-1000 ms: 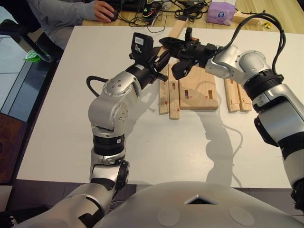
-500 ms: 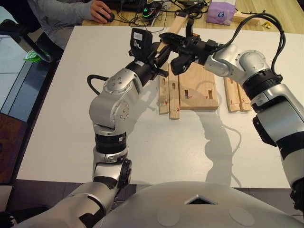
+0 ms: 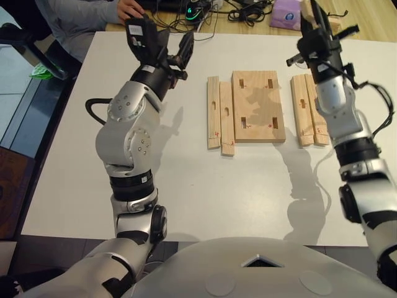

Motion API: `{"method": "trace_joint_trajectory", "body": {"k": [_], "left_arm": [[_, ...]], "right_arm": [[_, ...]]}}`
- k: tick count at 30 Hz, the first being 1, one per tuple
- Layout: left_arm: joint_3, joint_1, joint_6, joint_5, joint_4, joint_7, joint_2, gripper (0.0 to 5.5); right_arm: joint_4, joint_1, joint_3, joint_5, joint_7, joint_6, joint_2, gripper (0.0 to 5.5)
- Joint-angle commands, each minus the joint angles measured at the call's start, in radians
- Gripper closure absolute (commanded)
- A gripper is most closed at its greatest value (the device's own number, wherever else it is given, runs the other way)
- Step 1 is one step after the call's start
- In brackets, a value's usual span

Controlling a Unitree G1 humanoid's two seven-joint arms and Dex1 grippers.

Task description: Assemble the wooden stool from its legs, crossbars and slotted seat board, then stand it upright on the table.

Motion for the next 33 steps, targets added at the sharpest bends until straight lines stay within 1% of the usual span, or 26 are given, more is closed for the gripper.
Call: {"method": "trace_joint_trajectory", "body": {"k": [1, 3, 5, 8, 10, 15, 20, 28, 33], "left_arm": [[-0.030, 0.075, -0.039, 0.024, 0.021, 0.007, -0.006, 2.75], [-0.045, 0.092, -0.048, 0.035, 0.034, 0.006, -0.003, 2.75], [-0.049, 0.098, -0.057, 0.042, 0.047, 0.008, 0.000, 2.75], [-0.055, 0.104, -0.068, 0.050, 0.052, 0.009, 0.002, 2.75], [-0.061, 0.109, -0.072, 0.054, 0.051, 0.012, -0.003, 2.75], [-0.071, 0.109, -0.078, 0.059, 0.055, 0.022, -0.013, 2.75], [-0.077, 0.105, -0.075, 0.059, 0.056, 0.025, -0.017, 2.75], [-0.076, 0.104, -0.073, 0.060, 0.061, 0.027, -0.021, 2.75], [-0.076, 0.102, -0.077, 0.062, 0.066, 0.029, -0.022, 2.75]], "right_arm": [[-0.248, 0.216, -0.093, 0.216, 0.081, 0.134, 0.070, 5.11], [-0.282, 0.265, -0.165, 0.320, 0.108, 0.198, 0.081, 5.11], [-0.302, 0.295, -0.213, 0.372, 0.129, 0.243, 0.083, 5.11], [-0.283, 0.320, -0.263, 0.424, 0.165, 0.280, 0.084, 5.11], [-0.252, 0.329, -0.281, 0.477, 0.211, 0.284, 0.107, 5.11], [-0.155, 0.323, -0.280, 0.502, 0.305, 0.223, 0.148, 5.11], [-0.022, 0.270, -0.291, 0.479, 0.325, 0.150, 0.174, 5.11], [-0.017, 0.257, -0.288, 0.435, 0.326, 0.103, 0.173, 5.11], [0.004, 0.240, -0.322, 0.434, 0.327, 0.094, 0.143, 5.11]]}}
